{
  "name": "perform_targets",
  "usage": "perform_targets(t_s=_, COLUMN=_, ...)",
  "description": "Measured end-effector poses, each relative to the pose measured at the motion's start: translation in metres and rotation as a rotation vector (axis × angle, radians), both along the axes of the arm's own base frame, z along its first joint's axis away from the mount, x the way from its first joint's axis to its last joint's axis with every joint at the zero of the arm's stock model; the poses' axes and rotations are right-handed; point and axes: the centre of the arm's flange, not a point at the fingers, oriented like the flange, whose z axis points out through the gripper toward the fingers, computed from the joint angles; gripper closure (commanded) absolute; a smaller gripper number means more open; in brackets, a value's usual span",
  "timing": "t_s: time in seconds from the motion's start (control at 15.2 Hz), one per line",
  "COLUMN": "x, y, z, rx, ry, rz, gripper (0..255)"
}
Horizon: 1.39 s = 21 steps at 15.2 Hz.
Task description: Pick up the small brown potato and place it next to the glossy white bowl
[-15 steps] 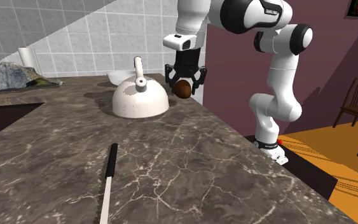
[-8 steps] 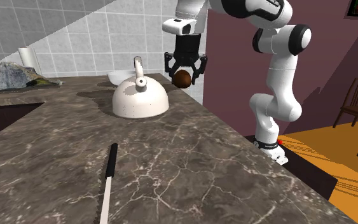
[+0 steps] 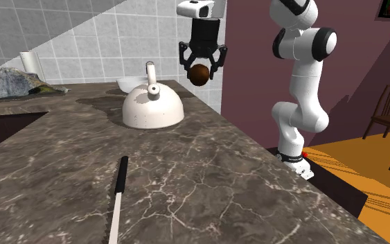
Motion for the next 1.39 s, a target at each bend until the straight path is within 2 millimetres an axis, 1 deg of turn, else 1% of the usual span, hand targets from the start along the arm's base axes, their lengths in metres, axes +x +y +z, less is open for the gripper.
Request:
perform_targets(t_s=0.26, x=0.002, y=0.001, z=0.021, rx=0.0, ry=0.0, rz=0.0, gripper=255)
perform_targets(t_s=0.4, x=0.001, y=0.0, z=0.029, rx=0.0, ry=0.0, rz=0.0, gripper=255)
perform_targets(t_s=0.53, x=0.001, y=-0.015, z=0.033, rx=0.0, ry=0.0, rz=0.0, gripper=255)
perform_targets(t_s=0.66, x=0.0, y=-0.038, z=0.03, rx=0.0, ry=0.001, rz=-0.001, gripper=255)
perform_targets(t_s=0.73, x=-0.002, y=-0.051, z=0.033, rx=0.0, ry=0.001, rz=-0.001, gripper=255)
perform_targets(t_s=0.86, x=-0.003, y=-0.081, z=0.032, rx=0.0, ry=0.001, rz=-0.001, gripper=255)
perform_targets(t_s=0.92, x=-0.002, y=-0.094, z=0.035, rx=0.0, ry=0.001, rz=-0.002, gripper=255)
perform_targets(t_s=1.12, x=-0.003, y=-0.131, z=0.032, rx=0.0, ry=0.0, rz=-0.001, gripper=255)
perform_targets(t_s=1.19, x=-0.006, y=-0.145, z=0.032, rx=0.0, ry=0.001, rz=-0.001, gripper=255)
perform_targets(t_s=1.39, x=-0.004, y=-0.186, z=0.033, rx=0.0, ry=0.0, rz=-0.002, gripper=255)
